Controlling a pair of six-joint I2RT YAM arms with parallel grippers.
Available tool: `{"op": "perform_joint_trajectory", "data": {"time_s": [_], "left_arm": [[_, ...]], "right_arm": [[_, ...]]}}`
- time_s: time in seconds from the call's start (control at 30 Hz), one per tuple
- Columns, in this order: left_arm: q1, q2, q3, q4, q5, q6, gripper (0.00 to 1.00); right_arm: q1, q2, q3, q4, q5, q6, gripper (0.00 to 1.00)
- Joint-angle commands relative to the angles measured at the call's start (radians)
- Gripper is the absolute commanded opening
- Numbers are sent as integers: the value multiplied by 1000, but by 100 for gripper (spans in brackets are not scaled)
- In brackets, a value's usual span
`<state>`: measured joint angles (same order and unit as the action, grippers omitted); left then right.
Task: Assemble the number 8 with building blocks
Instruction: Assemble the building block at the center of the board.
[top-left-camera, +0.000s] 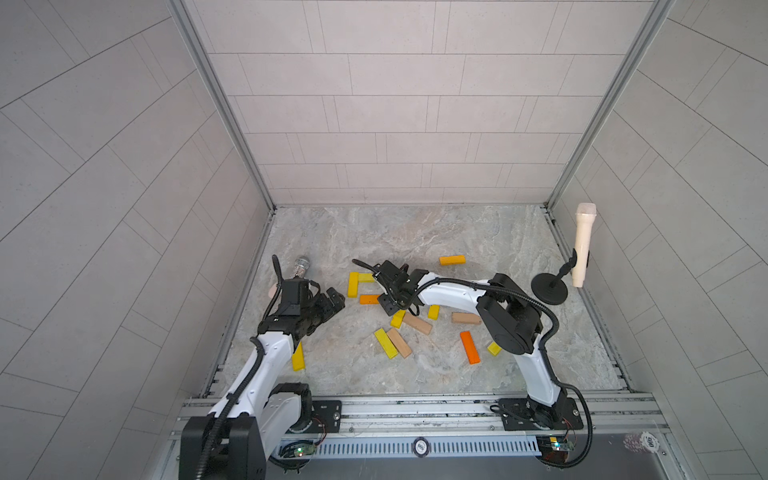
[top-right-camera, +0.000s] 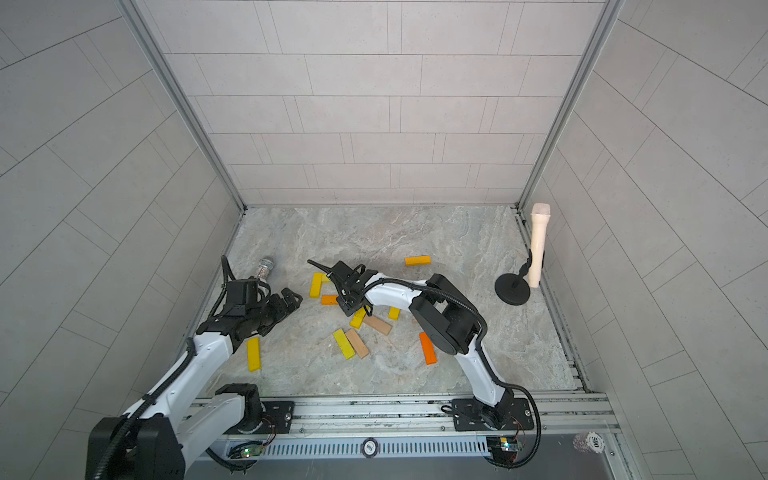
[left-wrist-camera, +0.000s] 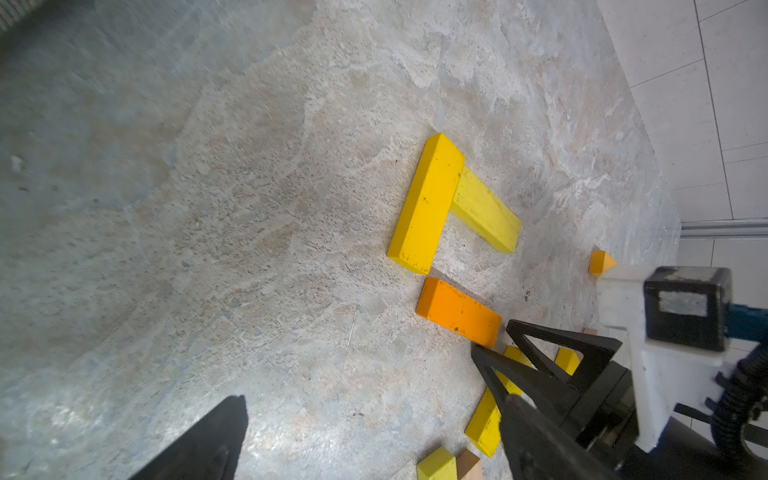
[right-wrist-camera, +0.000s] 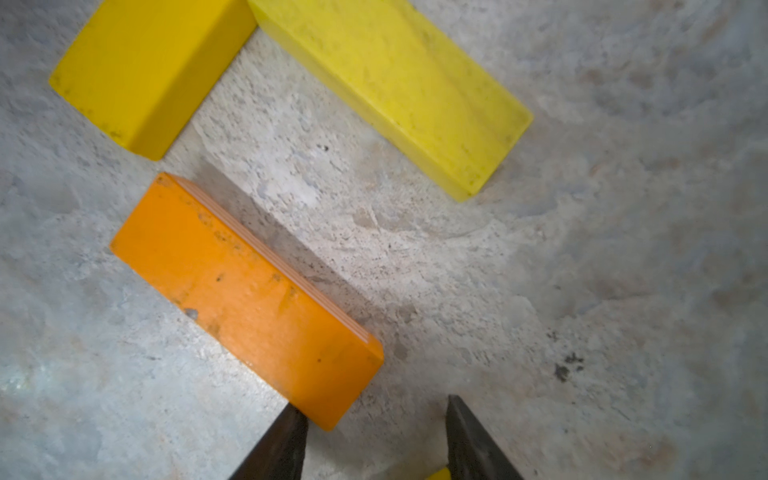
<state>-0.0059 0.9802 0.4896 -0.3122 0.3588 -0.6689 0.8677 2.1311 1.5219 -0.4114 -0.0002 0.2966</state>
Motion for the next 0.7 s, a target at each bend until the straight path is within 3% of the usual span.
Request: {"op": "perform_joint_trajectory", "data": {"time_s": [0.0, 0.67], "left_arm": [[5, 8, 26, 1, 3, 18, 100], [-17, 212, 111, 73, 39, 47, 100]], "right_arm": [[4, -44, -38, 3, -7, 31, 56], [20, -78, -146, 111, -29, 143, 59]]}}
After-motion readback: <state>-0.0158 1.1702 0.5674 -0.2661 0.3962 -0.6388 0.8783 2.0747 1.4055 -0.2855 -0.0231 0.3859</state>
